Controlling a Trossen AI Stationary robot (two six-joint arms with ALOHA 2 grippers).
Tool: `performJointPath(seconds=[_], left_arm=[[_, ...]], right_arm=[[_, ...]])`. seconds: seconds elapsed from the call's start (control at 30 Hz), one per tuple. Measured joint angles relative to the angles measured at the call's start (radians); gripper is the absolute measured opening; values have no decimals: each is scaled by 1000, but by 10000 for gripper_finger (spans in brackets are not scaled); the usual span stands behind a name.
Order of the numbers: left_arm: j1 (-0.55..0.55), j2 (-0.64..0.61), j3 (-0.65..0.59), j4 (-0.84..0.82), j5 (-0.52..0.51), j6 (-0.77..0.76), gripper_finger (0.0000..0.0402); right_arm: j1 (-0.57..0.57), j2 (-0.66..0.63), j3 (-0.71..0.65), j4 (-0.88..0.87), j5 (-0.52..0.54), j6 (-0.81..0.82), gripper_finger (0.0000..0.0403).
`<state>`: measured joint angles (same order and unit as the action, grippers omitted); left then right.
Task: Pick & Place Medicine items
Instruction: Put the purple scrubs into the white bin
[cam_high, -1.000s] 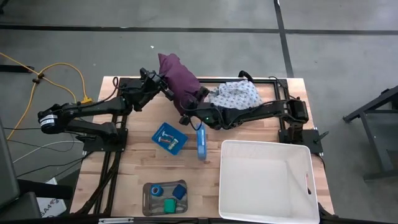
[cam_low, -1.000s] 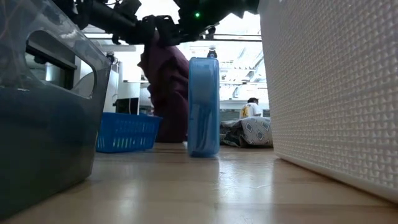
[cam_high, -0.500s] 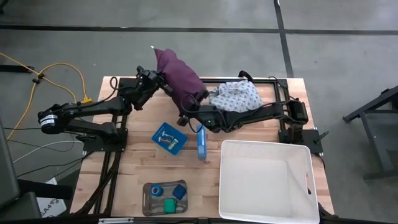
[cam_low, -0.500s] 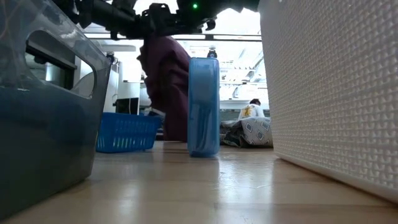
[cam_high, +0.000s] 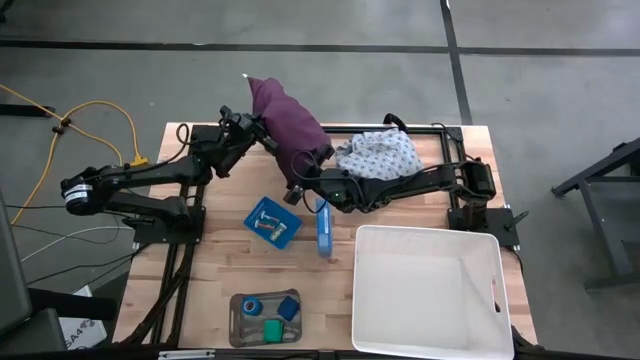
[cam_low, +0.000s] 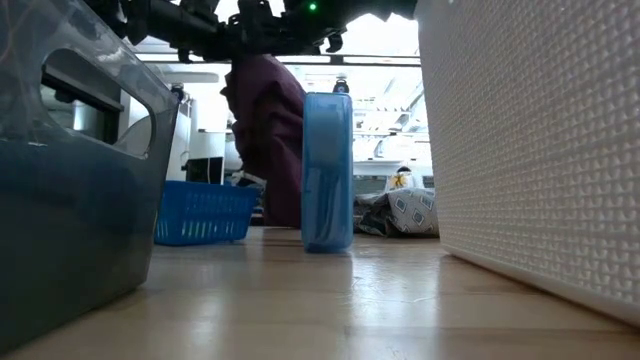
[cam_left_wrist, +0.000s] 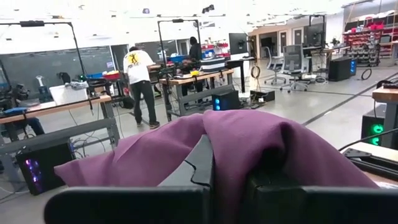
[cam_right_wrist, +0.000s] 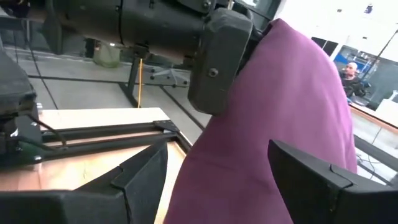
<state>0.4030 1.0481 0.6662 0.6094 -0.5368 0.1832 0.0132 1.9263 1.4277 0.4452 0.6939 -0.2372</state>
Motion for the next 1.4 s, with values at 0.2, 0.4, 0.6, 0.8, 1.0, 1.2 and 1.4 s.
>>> performJointPath(seconds=[0.2, 0.4, 0.6, 0.8, 1.0, 1.2, 1.4], left_arm=[[-17, 0, 0, -1, 2, 11, 13], [-20, 0, 1, -2, 2, 12, 13], [-20, 0, 1, -3, 2, 29, 13], [-20, 0, 1, -6, 2, 29, 13], [-20, 0, 1, -13, 1, 29, 13], [-20, 0, 1, -13, 0, 28, 13], [-20, 0, 1, -13, 0, 27, 13]], right_arm=[[0, 0, 0, -21, -10, -12, 266], [0, 0, 0, -17, 23, -19, 270], [0, 0, 0, -14, 115, -21, 281], [0, 0, 0, -15, 80, -21, 282], [0, 0, 0, -28, 30, 7, 282], [-8, 0, 0, -25, 33, 58, 288], [-10, 0, 0, -24, 37, 60, 326]])
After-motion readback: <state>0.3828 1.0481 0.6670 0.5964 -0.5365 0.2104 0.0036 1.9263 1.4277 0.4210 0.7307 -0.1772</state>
